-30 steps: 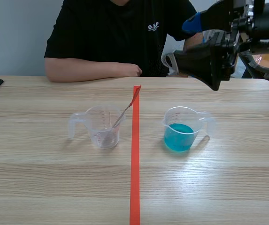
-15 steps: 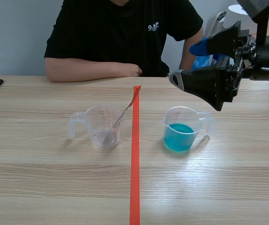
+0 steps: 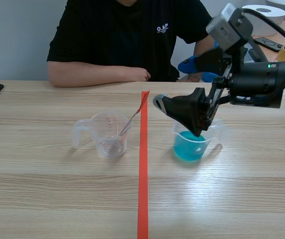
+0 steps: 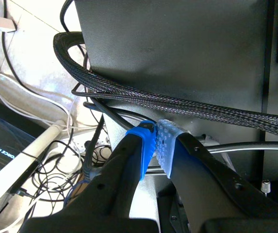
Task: Do the redox reaction experiment.
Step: 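Lift the metal plate out of the left beaker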
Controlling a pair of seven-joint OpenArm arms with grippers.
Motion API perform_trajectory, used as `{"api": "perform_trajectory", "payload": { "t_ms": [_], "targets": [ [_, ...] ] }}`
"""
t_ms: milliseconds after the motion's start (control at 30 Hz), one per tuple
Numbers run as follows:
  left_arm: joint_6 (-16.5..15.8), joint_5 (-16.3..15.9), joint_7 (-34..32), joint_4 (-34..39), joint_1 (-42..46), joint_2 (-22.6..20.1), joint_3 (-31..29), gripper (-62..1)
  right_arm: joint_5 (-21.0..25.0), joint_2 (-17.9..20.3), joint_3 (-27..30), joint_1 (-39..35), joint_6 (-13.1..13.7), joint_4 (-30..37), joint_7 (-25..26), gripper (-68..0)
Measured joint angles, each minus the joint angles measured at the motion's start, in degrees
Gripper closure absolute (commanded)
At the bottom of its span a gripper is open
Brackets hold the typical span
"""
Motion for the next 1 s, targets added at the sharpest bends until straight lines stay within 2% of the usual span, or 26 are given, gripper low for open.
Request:
{"api": "perform_trajectory", "payload": {
  "t_ms": [67,133,233,333,467,633,900,1000],
  "targets": [
    [0.0,0.0,0.0,0.0,0.0,0.0,0.0,-4.2,-2.7,-1.6,0.0,0.0,-2.1,0.0,-0.3,-67.9],
    [0.0,0.0,0.0,0.0,0.0,0.0,0.0,-4.2,-5.4,-3.1,0.0,0.0,-2.5,0.0,-0.3,-67.9],
    [0.0,0.0,0.0,0.0,0.0,0.0,0.0,-4.2,-12.1,-5.6,0.0,0.0,-2.8,0.0,-0.4,-67.4],
    [0.0,0.0,0.0,0.0,0.0,0.0,0.0,-4.2,-16.4,-7.9,0.0,0.0,-2.8,-0.1,-0.8,-59.4],
    [0.0,0.0,0.0,0.0,0.0,0.0,0.0,-4.2,-17.6,-8.8,0.0,0.0,-3.6,-0.7,-0.8,-47.0],
    [0.0,0.0,0.0,0.0,0.0,0.0,0.0,-4.2,-18.9,-9.3,0.0,0.0,-3.8,-0.7,-2.1,-38.4],
    [0.0,0.0,0.0,0.0,0.0,0.0,0.0,-4.2,-22.8,-13.8,-0.2,0.3,-3.8,-3.8,-3.2,-37.5],
    [0.0,0.0,0.0,0.0,0.0,0.0,0.0,-4.2,-23.7,-15.2,-1.2,0.9,-3.8,-6.6,-3.2,-32.6]
  ]
}}
